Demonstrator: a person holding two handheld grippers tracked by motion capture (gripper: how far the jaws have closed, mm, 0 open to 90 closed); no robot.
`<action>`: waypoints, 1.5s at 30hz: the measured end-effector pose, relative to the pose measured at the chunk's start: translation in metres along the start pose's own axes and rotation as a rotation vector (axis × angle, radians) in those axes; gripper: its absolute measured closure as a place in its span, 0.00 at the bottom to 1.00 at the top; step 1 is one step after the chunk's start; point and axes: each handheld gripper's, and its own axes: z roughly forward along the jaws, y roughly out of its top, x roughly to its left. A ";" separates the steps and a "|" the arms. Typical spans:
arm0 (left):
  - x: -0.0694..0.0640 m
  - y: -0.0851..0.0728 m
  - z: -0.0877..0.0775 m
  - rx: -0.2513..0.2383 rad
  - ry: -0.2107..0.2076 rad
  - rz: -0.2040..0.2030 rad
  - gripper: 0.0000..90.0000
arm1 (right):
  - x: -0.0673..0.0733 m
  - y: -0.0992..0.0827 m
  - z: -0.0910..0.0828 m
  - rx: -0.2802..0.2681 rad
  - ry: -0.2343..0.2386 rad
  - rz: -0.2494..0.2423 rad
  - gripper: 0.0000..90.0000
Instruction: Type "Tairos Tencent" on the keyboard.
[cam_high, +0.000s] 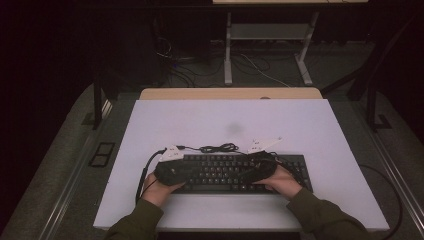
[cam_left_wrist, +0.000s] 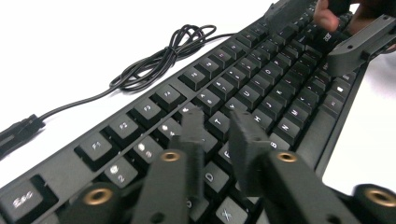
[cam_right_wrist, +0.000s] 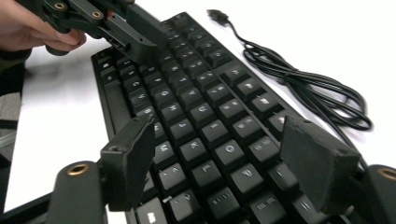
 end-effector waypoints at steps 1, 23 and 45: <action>0.000 0.001 0.001 0.005 -0.002 0.001 0.90 | -0.001 -0.001 -0.002 -0.005 -0.011 0.004 0.27; -0.001 0.011 0.029 0.056 -0.050 0.035 0.99 | -0.010 -0.018 -0.026 -0.042 -0.107 0.064 0.22; -0.002 0.013 0.016 0.028 -0.047 0.023 0.87 | -0.009 -0.021 -0.036 -0.070 -0.131 0.070 0.21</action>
